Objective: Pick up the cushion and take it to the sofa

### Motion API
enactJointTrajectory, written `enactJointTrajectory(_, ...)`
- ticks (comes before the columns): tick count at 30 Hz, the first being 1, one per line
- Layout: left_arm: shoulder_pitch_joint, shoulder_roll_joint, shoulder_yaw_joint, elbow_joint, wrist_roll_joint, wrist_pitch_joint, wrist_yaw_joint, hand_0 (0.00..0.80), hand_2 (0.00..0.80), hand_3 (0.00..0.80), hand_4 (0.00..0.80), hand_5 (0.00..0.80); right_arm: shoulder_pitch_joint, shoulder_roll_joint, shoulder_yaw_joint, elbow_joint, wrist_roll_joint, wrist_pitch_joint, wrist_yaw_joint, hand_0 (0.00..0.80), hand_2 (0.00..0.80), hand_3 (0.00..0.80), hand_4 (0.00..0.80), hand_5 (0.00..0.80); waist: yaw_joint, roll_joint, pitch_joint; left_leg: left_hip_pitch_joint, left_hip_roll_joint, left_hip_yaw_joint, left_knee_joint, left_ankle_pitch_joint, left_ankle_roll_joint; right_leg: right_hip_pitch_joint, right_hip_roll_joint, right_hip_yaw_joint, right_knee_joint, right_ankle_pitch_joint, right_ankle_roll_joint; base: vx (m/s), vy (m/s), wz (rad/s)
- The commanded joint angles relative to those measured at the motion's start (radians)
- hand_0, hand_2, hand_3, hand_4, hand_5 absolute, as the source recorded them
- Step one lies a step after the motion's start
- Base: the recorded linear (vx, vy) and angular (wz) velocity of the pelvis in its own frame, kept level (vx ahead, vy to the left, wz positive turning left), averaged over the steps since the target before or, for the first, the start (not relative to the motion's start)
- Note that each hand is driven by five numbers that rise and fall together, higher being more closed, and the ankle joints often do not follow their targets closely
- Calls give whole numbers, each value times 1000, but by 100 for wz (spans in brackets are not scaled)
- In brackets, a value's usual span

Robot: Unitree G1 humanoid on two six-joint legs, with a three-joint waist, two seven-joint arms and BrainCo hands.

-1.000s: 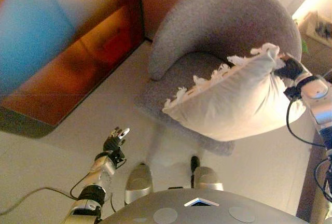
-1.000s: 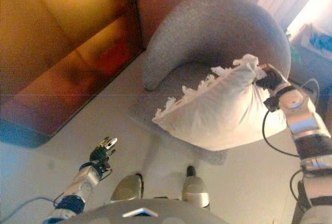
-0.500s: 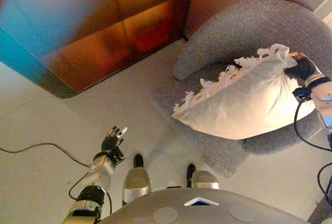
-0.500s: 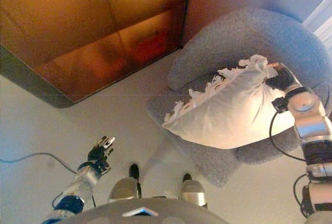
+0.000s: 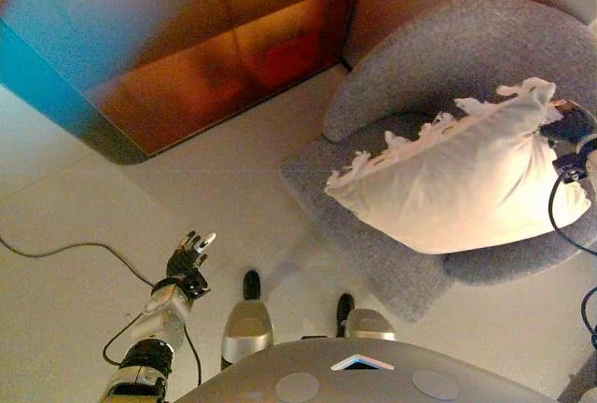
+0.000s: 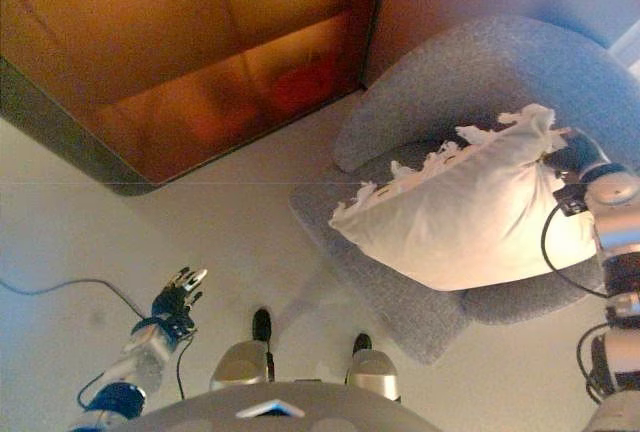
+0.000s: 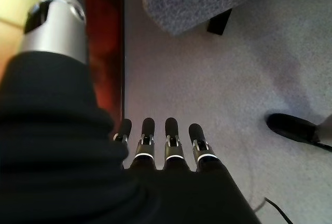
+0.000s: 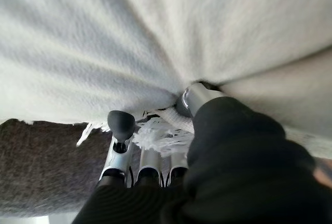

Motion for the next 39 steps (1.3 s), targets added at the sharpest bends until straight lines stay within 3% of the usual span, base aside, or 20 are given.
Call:
enactJointTrajectory(1,3,43,-18,-47,-25,-28,-25,0,0,0,0,0,-172,-120,29,37,65,-37,-77,800,800,800,800,800,69,-1,-11,38,79,-16,104,-118,-32,-120,-69,-15,76,70,42,117,-75,5)
enactJointTrajectory(10,3,73,-18,-101,-82,-42,-47,0,0,0,0,0,-202,-134,40,-3,51,-58,-127,800,800,800,800,800,79,17,91,-88,122,-73,310,-157,-55,-200,-59,8,226,5,1,-16,-72,4)
enactJointTrajectory(18,5,70,-19,-161,-152,-55,-35,0,0,0,0,0,-283,-154,93,-4,45,-69,-124,800,800,800,800,800,73,42,164,-208,151,-145,549,-147,-59,-338,-40,54,483,-98,-61,-26,-49,1)
enactJointTrajectory(26,3,79,-48,-210,-175,-67,-28,0,0,0,0,0,-326,-179,112,-3,33,-78,-127,800,800,800,800,800,73,62,206,-271,155,-171,616,-114,-71,-414,-42,58,588,-131,-81,-34,-39,1)
enactJointTrajectory(33,21,94,-33,-223,-186,-48,-21,0,0,0,0,0,-348,-203,135,18,5,-58,-121,800,800,800,800,800,83,75,215,-282,156,-183,597,-87,-78,-419,-36,53,593,-140,-84,49,-54,0)
enactJointTrajectory(39,-2,118,-47,-243,-223,-63,-12,0,0,0,0,0,-474,-212,215,81,-4,4,-172,800,800,800,800,800,99,94,243,-314,154,-199,540,-45,-86,-453,-24,47,587,-138,-86,-32,-58,3)
